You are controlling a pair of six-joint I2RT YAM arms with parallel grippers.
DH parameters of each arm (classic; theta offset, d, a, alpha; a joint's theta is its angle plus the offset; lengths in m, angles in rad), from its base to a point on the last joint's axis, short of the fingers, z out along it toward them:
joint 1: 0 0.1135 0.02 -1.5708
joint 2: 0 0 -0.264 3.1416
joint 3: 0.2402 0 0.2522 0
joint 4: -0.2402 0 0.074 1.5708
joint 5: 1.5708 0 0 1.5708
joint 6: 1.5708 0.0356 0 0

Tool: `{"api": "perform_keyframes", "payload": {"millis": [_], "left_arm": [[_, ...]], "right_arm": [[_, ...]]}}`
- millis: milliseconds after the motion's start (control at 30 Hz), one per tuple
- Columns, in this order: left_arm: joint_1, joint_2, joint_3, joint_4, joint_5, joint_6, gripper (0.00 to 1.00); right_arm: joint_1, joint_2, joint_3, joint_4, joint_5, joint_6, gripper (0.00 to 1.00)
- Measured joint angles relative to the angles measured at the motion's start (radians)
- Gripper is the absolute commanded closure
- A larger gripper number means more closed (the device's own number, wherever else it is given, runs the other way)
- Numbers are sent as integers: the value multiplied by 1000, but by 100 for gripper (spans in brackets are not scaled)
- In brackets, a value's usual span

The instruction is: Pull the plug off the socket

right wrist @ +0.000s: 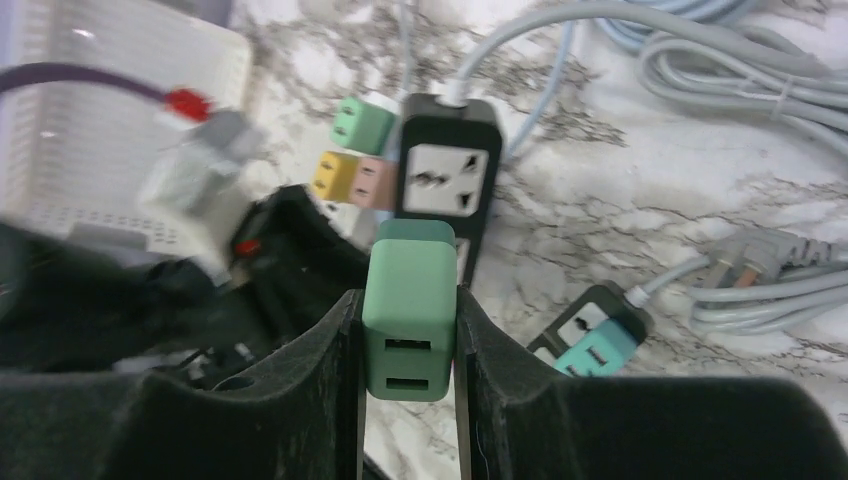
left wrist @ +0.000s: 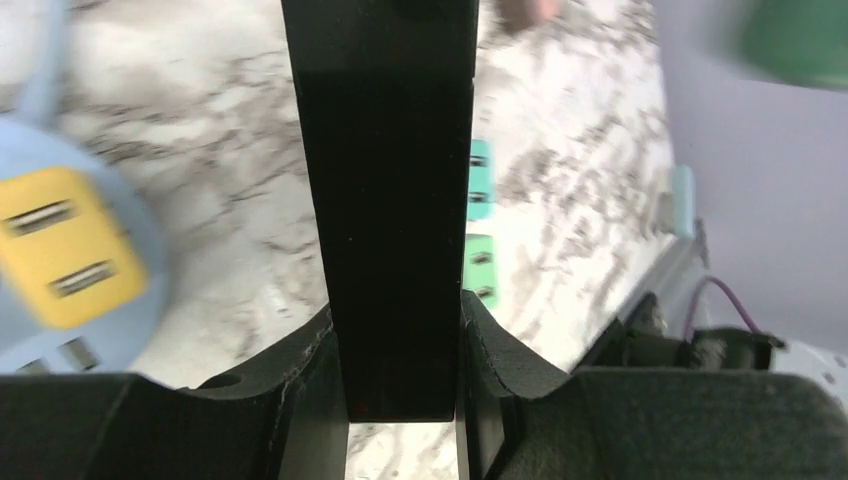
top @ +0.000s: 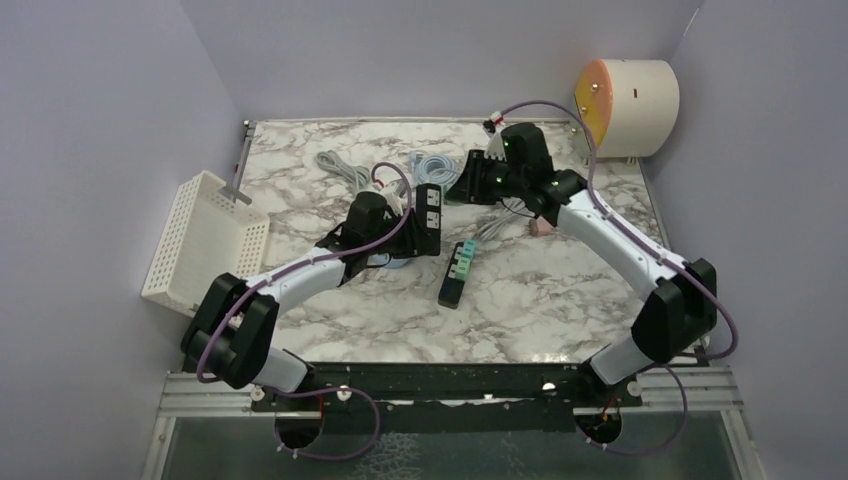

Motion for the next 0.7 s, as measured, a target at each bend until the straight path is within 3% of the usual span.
{"api": "perform_keyframes", "payload": {"millis": [167, 333, 467, 700], "left_arm": [[27, 19, 0, -67, -59, -21, 100], [28, 19, 0, -80, -69, -27, 100], [27, 19, 0, -73, -60, -26, 100], [27, 18, 0, -61, -29, -11, 100]], "right_arm": [[-56, -148, 26, -18, -101, -4, 99], [-359, -215, -18, 45, -266, -11, 99], [-574, -87, -61, 78, -346, -12, 99], [-631, 269, 8, 53, -354, -71, 99]]}}
